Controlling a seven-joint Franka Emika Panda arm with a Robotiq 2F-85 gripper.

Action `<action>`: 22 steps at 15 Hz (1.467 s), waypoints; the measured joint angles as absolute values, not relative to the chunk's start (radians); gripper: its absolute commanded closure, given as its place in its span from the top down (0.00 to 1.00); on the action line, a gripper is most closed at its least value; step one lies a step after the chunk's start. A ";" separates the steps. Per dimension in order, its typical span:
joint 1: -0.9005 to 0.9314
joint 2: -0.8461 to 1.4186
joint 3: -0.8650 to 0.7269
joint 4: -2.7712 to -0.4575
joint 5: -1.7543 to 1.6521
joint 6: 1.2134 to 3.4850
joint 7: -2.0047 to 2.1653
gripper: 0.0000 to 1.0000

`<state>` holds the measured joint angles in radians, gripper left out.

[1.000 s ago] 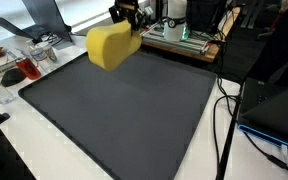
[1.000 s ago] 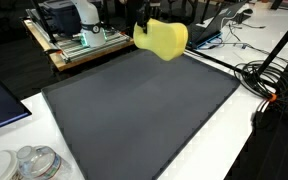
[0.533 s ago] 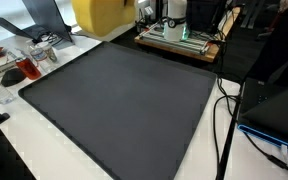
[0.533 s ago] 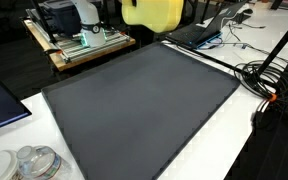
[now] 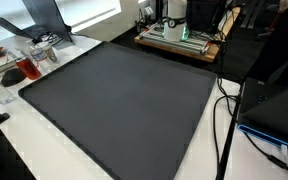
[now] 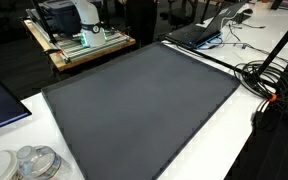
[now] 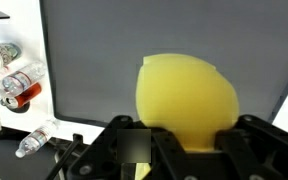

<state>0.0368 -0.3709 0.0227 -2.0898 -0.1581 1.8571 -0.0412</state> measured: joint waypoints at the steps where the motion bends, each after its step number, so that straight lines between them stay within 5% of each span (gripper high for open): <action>1: 0.039 -0.374 0.023 -2.076 -0.157 1.856 -0.045 0.41; 10: 0.042 -0.373 0.025 -2.025 -0.119 1.864 -0.046 1.00; 22: 0.043 -0.371 0.028 -2.026 -0.104 1.863 -0.046 1.00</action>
<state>0.0429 -0.3711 0.0280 -2.0258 -0.1039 1.8627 -0.0461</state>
